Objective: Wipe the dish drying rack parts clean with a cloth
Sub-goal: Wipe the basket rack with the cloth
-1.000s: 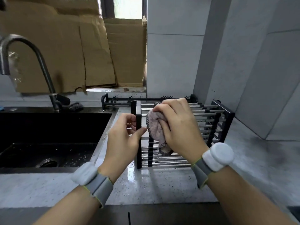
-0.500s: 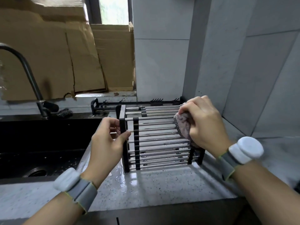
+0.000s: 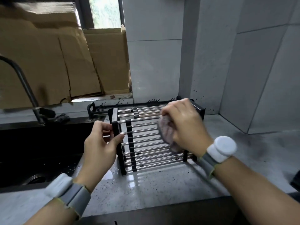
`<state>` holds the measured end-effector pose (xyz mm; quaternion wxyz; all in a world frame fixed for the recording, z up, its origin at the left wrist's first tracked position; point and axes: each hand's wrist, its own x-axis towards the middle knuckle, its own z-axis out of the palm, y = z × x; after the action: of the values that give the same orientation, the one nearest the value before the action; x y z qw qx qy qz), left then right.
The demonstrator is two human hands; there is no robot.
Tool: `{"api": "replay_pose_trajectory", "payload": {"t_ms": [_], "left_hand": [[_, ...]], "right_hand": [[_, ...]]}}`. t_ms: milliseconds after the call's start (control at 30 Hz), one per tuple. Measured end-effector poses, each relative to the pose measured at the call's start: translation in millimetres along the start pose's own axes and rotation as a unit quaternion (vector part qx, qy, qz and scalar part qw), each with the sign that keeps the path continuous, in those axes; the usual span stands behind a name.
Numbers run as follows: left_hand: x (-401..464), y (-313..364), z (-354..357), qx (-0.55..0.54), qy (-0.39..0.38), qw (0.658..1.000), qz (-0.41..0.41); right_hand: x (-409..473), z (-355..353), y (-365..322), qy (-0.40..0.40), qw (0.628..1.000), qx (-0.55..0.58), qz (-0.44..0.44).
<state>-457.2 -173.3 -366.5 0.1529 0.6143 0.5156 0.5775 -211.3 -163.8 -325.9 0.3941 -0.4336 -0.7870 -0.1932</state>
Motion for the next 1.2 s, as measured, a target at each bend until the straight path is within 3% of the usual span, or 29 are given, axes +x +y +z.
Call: {"api": "replay_pose_trajectory", "payload": {"t_ms": [167,267,367,500,633,967,1200], "left_hand": [[-2,0,3,0.014,0.006,1.000,0.008],[-5,-1,5,0.003,0.012,1.000,0.022],[-12,-3,8,-0.017,0.019,0.999,0.039],[-12,-5,9,-0.045,0.022,0.998,0.039],[-10,-5,9,-0.051,0.025,0.998,0.025],[-8,7,22,-0.033,0.112,0.993,0.012],[-3,7,15,-0.050,0.113,0.992,-0.013]], "right_hand": [[-11,-23,33,0.035,0.999,-0.026,0.007],[-23,-18,19,0.099,0.994,-0.003,0.053],[-29,-1,-18,0.135,0.990,0.031,0.036],[-16,33,-64,0.108,0.989,0.096,-0.038],[-15,56,-68,0.059,0.991,0.083,-0.089],[-32,59,-56,0.048,0.993,0.052,-0.090],[-41,41,-9,0.063,0.998,0.010,-0.016]]}}
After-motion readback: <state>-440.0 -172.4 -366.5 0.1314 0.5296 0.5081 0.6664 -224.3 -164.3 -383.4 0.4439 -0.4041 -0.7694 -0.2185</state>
